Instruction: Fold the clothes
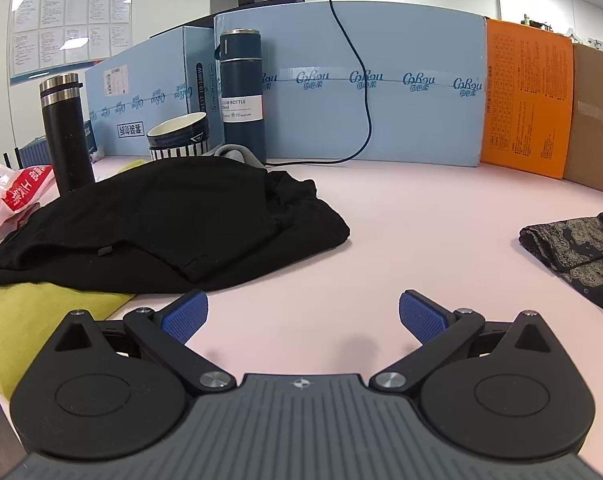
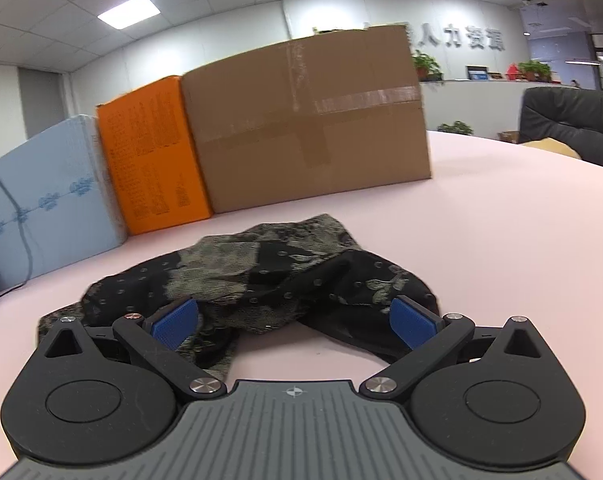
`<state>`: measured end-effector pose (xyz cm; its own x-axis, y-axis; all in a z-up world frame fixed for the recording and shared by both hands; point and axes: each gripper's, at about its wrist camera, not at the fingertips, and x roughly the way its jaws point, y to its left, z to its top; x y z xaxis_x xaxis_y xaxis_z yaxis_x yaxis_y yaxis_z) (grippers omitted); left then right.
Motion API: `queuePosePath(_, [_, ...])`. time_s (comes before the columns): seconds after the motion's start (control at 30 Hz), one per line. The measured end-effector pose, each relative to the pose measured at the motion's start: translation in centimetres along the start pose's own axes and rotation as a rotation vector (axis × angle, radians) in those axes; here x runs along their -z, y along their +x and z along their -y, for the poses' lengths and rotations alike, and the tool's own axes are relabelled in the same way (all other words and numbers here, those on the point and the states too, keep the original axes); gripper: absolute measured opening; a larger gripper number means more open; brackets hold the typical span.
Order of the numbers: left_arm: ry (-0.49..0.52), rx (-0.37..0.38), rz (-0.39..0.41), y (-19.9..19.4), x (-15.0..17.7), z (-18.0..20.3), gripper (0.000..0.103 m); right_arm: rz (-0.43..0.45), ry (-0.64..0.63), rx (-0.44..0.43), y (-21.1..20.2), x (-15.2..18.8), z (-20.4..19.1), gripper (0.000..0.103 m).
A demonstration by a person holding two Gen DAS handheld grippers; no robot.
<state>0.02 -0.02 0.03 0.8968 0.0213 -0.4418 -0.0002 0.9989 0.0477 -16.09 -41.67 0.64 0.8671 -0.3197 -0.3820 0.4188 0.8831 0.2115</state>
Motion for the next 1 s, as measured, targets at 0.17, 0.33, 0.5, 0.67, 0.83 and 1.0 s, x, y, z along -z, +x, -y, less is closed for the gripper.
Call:
queuePosePath(0.17, [0.054, 0.029, -0.054, 0.5, -0.6, 1.2, 0.103, -0.024, -0.172, -0.056, 0.0, -0.5, -1.2, 0.103])
queuePosePath(0.33, [0.297, 0.214, -0.004, -1.9, -0.7, 5.9, 0.103, -0.027, -0.463, 0.056, 0.6, -0.8, -3.9, 0.103])
queuePosePath(0.5, [0.391, 0.633, 0.073, -6.5, -2.4, 12.8, 0.103, 0.107, -0.474, 0.144, -1.3, -1.4, -2.5, 0.103])
queuePosePath(0.67, [0.441, 0.792, 0.044, -7.7, -2.8, 22.0, 0.103, 0.174, -0.158, 0.025, 0.2, -3.6, 3.9, 0.103])
queuePosePath(0.83, [0.496, 0.83, -0.027, -7.8, -2.8, 27.4, 0.103, 0.15, 0.233, -0.04, 1.9, -2.1, 9.6, 0.103])
queuePosePath(1.0, [0.534, 0.795, -0.031, -6.8, -1.8, 29.8, 0.075, 0.158, 0.413, -0.035, 1.0, -0.6, 11.8, 0.103])
